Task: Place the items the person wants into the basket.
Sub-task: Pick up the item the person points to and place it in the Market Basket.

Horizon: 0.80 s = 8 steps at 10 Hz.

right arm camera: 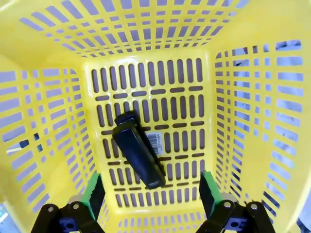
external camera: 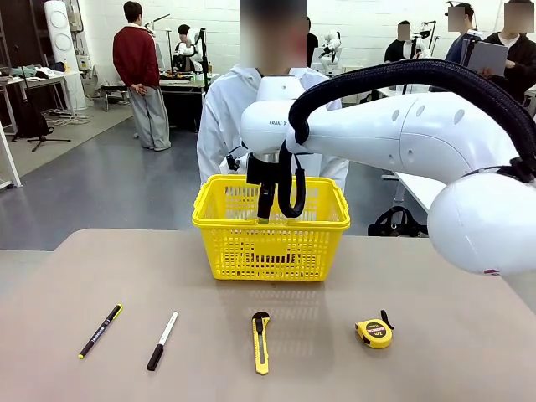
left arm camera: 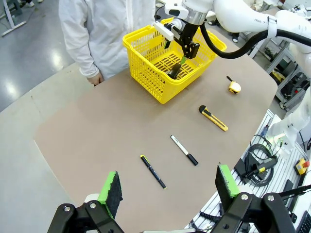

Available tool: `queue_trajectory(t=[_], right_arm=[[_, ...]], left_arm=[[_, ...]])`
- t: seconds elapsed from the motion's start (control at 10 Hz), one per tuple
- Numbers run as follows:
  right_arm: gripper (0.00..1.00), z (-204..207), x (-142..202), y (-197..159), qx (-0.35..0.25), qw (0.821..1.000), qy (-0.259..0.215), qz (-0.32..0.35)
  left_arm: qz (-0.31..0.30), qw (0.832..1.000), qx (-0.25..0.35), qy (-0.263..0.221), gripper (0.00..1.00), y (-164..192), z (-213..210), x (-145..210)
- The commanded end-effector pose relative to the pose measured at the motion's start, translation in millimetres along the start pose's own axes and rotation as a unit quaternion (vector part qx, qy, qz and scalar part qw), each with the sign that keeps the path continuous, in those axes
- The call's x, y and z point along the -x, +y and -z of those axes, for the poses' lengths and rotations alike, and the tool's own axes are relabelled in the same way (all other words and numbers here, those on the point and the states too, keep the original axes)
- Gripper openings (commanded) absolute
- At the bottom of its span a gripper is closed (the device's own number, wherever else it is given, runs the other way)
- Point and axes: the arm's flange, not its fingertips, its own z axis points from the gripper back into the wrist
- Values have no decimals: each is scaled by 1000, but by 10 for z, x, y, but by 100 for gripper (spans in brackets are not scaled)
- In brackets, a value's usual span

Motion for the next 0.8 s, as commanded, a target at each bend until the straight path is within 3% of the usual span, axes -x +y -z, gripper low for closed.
queue_trajectory(t=[0.0,0.2,0.3,0.7], right_arm=[[100,-471,80,108,-5,1000,3,13],[100,-1236,622,533,55,996,-37,62],[100,-1558,1059,818,83,989,-65,104],[100,-2026,2594,1940,154,947,-166,227]], left_arm=[[4,1000,6,-2,100,6,-16,-4],[4,1000,6,-2,100,6,-16,-4],[4,1000,6,-2,100,6,-16,-4],[4,1000,6,-2,100,6,-16,-4]])
